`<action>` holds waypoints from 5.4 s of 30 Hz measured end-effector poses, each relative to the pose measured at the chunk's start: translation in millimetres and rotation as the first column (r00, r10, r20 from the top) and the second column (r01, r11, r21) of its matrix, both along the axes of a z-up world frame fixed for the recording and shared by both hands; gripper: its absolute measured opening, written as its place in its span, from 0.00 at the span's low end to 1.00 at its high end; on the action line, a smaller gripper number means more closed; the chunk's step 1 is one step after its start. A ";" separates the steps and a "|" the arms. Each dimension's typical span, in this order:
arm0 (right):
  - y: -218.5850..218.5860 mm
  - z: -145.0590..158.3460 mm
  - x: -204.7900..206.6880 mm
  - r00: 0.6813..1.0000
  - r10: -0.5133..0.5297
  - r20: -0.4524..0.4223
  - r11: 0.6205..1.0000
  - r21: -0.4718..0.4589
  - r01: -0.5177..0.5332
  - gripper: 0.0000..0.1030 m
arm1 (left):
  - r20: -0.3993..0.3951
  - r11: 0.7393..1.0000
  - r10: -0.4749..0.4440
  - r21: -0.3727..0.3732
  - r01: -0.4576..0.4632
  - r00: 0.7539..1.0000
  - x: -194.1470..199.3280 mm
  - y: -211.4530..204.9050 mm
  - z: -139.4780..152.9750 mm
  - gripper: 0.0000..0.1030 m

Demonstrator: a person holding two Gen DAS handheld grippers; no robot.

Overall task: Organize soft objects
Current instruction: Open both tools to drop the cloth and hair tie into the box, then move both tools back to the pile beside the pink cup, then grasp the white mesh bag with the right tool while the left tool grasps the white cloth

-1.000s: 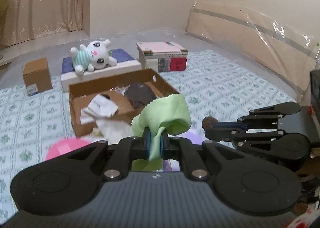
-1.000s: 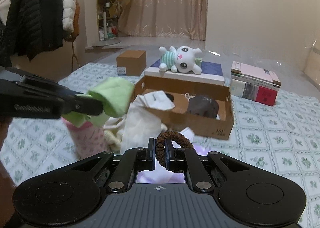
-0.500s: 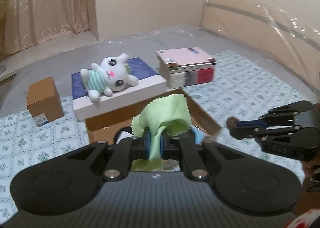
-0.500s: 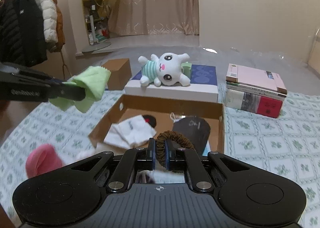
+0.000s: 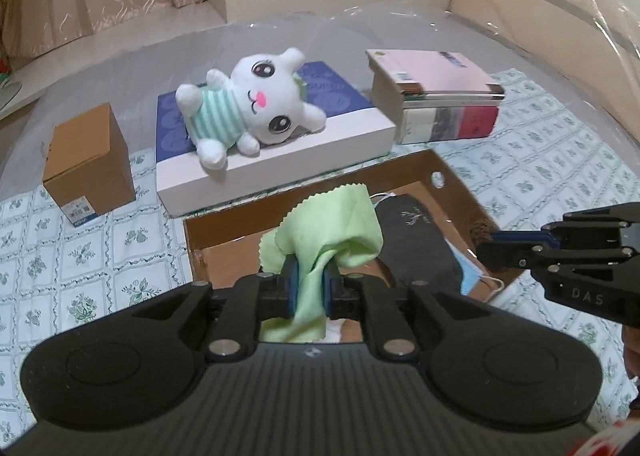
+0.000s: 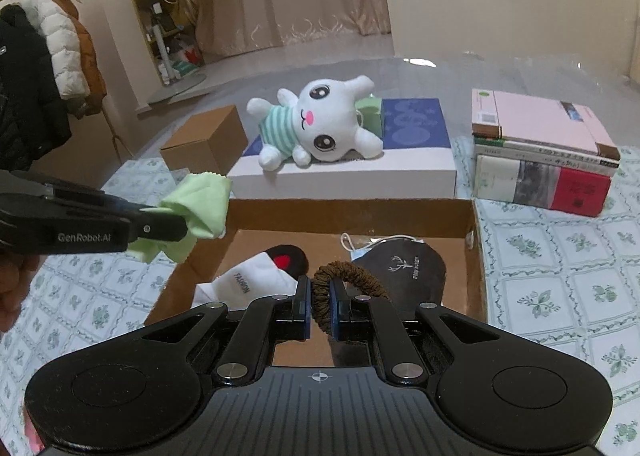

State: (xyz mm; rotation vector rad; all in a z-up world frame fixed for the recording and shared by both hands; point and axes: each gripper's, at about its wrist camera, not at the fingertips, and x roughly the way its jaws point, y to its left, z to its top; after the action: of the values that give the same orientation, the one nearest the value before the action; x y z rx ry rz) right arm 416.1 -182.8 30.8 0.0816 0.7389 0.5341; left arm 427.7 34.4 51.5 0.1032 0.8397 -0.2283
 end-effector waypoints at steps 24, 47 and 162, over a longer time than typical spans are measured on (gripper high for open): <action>21.5 0.0 22.5 1.000 0.006 -0.025 0.998 0.062 -0.004 0.09 | -0.012 1.000 -0.004 0.011 0.004 1.000 -5.1 9.1 -8.8 0.34; -5.1 43.5 -64.1 0.997 -0.044 0.056 0.988 0.150 0.035 0.53 | 0.090 0.997 -0.014 -0.077 0.021 0.996 -91.5 14.8 43.5 0.37; 9.7 -42.3 -68.6 0.988 0.121 -0.092 0.989 -0.069 -0.127 0.02 | -0.469 0.842 -0.220 0.351 0.410 0.855 -74.1 -49.4 -85.8 0.54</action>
State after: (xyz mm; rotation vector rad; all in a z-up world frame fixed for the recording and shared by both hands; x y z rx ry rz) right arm 347.5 -173.0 -11.6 -0.0111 0.8530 0.6240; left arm 353.6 -15.1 -34.3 0.6502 1.2922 -0.3846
